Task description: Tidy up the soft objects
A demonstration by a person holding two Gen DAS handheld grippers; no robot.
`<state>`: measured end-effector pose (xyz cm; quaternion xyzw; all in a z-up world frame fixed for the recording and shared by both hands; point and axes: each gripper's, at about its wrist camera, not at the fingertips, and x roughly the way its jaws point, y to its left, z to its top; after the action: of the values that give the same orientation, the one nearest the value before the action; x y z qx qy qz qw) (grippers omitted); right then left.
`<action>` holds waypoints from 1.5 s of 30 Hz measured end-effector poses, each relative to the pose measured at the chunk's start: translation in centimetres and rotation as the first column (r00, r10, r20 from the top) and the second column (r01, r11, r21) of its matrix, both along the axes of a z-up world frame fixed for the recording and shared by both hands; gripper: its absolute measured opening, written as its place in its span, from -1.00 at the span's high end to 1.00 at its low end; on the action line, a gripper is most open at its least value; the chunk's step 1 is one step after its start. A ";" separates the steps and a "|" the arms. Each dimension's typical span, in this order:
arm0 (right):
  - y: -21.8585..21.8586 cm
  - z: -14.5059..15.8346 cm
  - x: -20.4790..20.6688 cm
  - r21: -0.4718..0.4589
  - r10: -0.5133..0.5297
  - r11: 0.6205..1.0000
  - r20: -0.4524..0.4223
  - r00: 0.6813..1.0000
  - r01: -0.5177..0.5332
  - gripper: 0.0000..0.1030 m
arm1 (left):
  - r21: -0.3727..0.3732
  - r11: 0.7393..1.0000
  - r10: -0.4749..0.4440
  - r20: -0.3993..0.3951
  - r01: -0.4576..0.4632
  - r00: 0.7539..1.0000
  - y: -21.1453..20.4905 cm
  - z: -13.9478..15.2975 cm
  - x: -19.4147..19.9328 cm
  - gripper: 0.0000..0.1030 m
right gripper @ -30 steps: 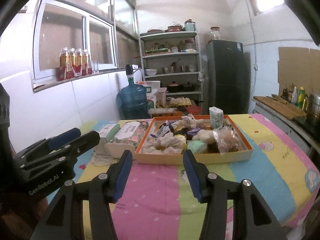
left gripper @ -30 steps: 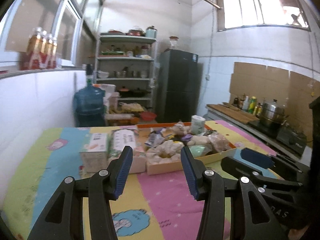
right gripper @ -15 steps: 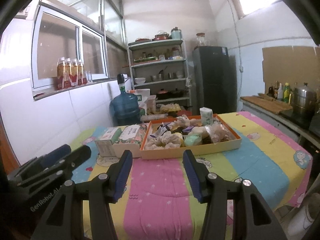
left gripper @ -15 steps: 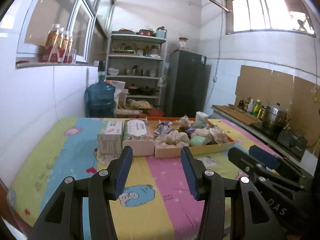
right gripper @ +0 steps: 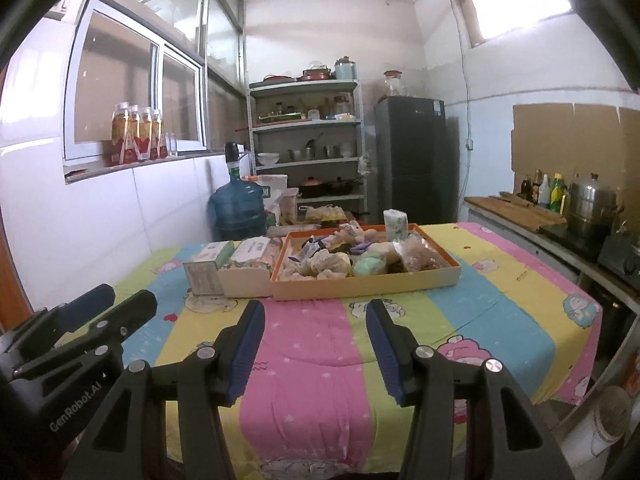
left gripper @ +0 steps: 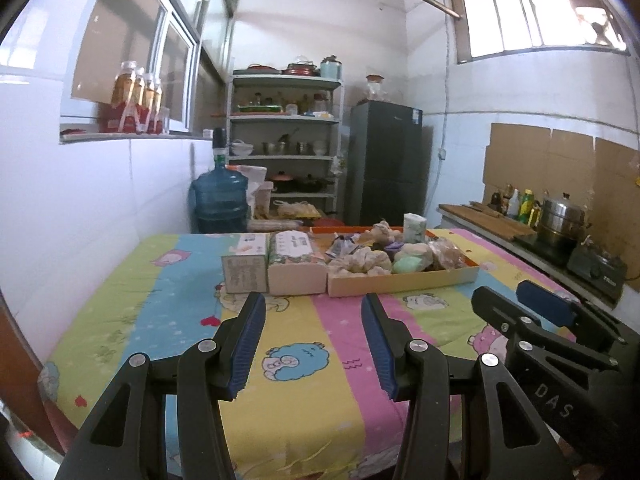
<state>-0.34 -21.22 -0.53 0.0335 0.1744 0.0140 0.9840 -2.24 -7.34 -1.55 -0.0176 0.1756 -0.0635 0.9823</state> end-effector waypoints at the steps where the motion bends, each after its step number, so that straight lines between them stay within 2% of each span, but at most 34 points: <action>1: 0.0 0.1 -0.2 -0.002 0.001 1.000 0.004 1.000 -0.001 -0.02 | -0.001 1.000 0.003 0.003 -0.003 1.000 0.1 0.1 -0.1 0.00; 7: 0.2 0.2 -0.5 0.000 0.003 1.000 0.009 1.000 -0.003 -0.02 | -0.005 1.000 0.010 0.024 -0.010 1.000 0.5 0.5 -0.7 0.00; 45: 0.6 0.2 -0.5 0.005 0.012 1.000 0.003 1.000 -0.012 -0.02 | 0.000 1.000 0.008 0.025 -0.008 1.000 0.4 0.5 -0.6 -0.03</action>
<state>-0.88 -20.59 -0.36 0.0346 0.1732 0.0204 0.9841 -2.85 -6.98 -1.09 -0.0174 0.1634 -0.0600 0.9846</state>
